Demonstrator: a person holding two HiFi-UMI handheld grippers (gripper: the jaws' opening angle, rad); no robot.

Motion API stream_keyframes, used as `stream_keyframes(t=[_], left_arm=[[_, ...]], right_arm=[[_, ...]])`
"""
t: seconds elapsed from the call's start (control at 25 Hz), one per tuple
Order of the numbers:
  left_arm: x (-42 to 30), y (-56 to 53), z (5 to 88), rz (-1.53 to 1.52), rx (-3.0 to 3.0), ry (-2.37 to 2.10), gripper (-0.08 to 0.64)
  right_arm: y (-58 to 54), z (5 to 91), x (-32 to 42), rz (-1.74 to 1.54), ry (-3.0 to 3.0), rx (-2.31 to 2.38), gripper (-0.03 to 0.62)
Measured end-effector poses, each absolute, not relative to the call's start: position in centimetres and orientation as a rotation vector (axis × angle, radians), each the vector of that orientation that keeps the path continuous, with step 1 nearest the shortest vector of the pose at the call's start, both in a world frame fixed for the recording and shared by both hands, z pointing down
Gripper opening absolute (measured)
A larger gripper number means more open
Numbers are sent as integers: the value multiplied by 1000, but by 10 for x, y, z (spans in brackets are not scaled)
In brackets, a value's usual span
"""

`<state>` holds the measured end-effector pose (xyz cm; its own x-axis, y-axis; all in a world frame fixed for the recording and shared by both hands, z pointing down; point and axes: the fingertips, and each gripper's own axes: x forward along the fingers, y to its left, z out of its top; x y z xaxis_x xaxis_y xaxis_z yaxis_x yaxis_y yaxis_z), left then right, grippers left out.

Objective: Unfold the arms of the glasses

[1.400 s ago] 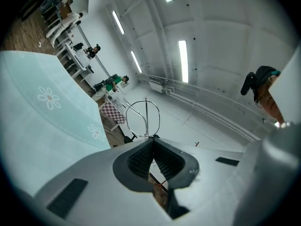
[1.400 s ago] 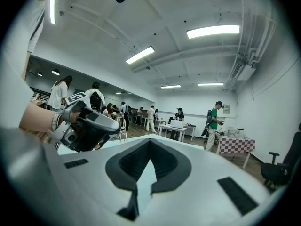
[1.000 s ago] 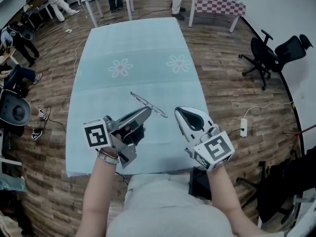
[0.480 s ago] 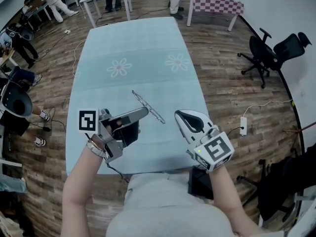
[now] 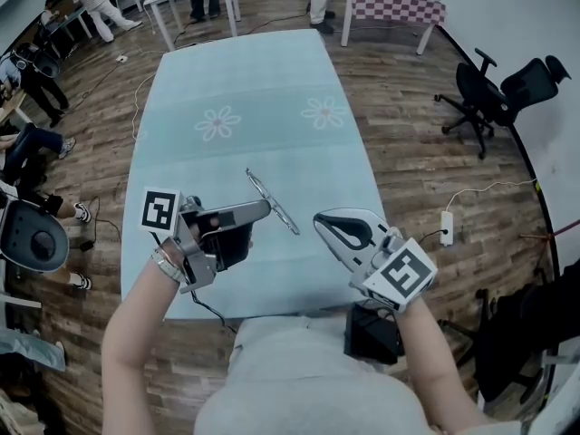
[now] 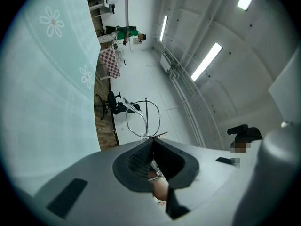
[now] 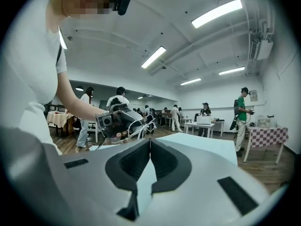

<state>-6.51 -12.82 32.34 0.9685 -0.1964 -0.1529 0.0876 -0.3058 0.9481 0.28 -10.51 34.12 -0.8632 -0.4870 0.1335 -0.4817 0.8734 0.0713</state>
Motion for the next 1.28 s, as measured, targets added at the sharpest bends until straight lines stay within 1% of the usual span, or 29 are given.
stream_keyframes(t=[0.04, 0.08, 0.12, 0.16, 0.24, 0.36, 0.52, 0.72, 0.8, 1.28], left_arm=[[-65, -128, 324, -283, 1861, -78, 9], [-65, -128, 324, -286, 1859, -78, 9], [-64, -128, 324, -289, 1857, -79, 9], [-64, -128, 324, -291, 1856, -81, 9], [-65, -129, 324, -295, 1854, -87, 9], [-65, -131, 323, -307, 1850, -93, 9], [-67, -131, 323, -316, 1845, -100, 9], [-69, -133, 323, -337, 1838, -109, 9], [-69, -134, 323, -337, 1836, -111, 9], [-72, -127, 322, -324, 1841, -94, 9]], right_arm=[[-103, 340, 2, -34, -2913, 724, 8], [-100, 340, 2, -17, -2925, 693, 22], [-98, 340, 1, -10, -2931, 661, 94], [-95, 341, 0, -17, -2928, 632, 136], [-90, 347, -3, -59, -2898, 592, 144], [-87, 356, -8, -94, -2854, 582, 140], [-87, 360, -13, -86, -2856, 609, 106], [-92, 364, -21, -114, -2842, 662, 94], [-94, 364, -22, -127, -2836, 697, 17], [-95, 363, -17, -98, -2853, 731, 15]])
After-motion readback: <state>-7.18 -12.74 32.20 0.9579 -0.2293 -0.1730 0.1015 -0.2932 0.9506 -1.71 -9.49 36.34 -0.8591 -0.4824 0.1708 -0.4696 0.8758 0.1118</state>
